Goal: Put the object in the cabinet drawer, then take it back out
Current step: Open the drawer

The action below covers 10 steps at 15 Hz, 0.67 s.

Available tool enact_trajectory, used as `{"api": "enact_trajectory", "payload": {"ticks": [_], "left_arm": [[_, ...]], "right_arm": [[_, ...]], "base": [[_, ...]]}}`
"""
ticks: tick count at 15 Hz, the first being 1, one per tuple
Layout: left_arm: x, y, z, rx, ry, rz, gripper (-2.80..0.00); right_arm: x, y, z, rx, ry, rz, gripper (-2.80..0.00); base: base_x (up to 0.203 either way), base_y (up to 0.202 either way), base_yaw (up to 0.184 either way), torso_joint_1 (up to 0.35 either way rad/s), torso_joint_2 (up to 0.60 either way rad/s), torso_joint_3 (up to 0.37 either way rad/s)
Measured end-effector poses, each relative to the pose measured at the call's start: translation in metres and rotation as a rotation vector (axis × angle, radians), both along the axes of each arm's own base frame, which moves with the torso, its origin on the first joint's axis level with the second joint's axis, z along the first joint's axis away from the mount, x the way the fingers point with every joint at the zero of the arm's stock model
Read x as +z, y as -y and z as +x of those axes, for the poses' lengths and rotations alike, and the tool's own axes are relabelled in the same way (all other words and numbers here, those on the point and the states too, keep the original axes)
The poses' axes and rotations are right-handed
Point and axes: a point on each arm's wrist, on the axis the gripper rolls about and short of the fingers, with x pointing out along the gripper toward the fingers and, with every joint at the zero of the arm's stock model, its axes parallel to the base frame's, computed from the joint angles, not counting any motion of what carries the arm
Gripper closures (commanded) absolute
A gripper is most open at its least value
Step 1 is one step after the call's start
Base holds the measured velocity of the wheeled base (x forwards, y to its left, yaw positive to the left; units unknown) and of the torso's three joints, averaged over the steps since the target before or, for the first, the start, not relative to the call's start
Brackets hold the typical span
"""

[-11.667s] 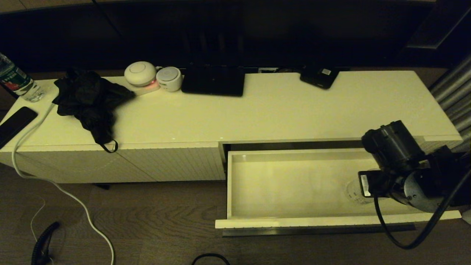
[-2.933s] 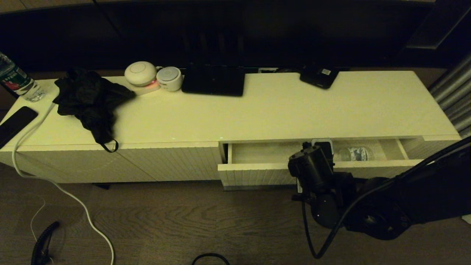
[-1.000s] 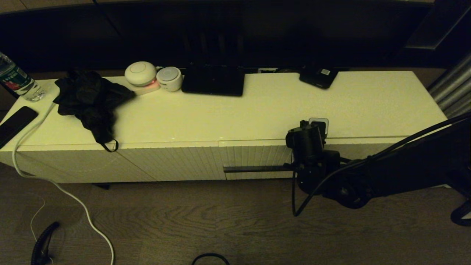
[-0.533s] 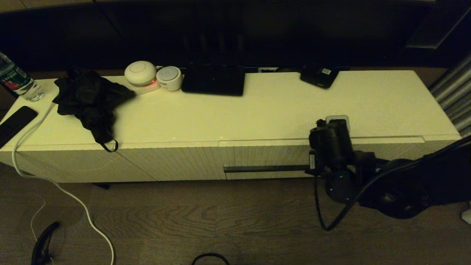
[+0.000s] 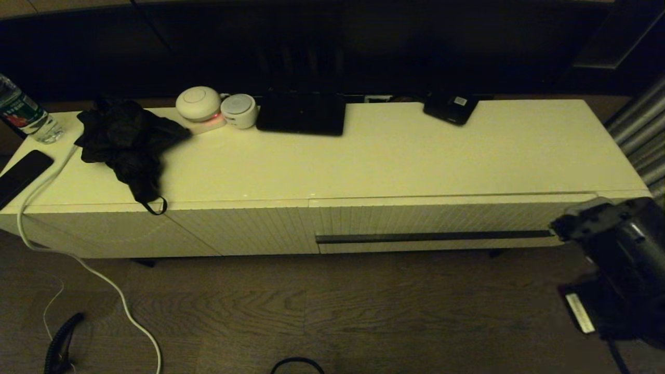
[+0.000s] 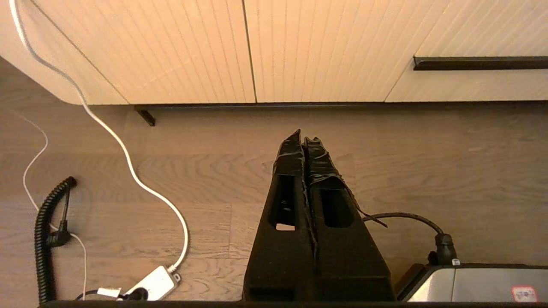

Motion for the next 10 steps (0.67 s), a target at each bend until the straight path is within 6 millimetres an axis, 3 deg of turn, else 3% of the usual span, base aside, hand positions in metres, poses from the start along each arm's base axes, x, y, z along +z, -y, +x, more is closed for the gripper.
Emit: {"api": "enact_trajectory", "payload": {"ticks": [2,5,8,10], "left_arm": [[0.000,0.000,0.000,-0.001,0.000,0.000,0.00],[0.000,0.000,0.000,0.000,0.000,0.000,0.00],[0.000,0.000,0.000,0.000,0.000,0.000,0.00],[0.000,0.000,0.000,0.000,0.000,0.000,0.00]], "right_arm": [[0.013,0.021,-0.023,0.034,-0.045,-0.037,0.00],[0.035,0.054,-0.040,0.026,-0.038,-0.027,0.00],[0.045,0.084,-0.068,0.069,-0.087,0.034,0.00],[0.045,0.095,-0.093,0.186,-0.143,0.042,0.00]], "base": [[0.000,0.000,0.000,0.000,0.00,0.000],[0.000,0.000,0.000,0.000,0.00,0.000],[0.000,0.000,0.000,0.000,0.00,0.000],[0.000,0.000,0.000,0.000,0.00,0.000]]}}
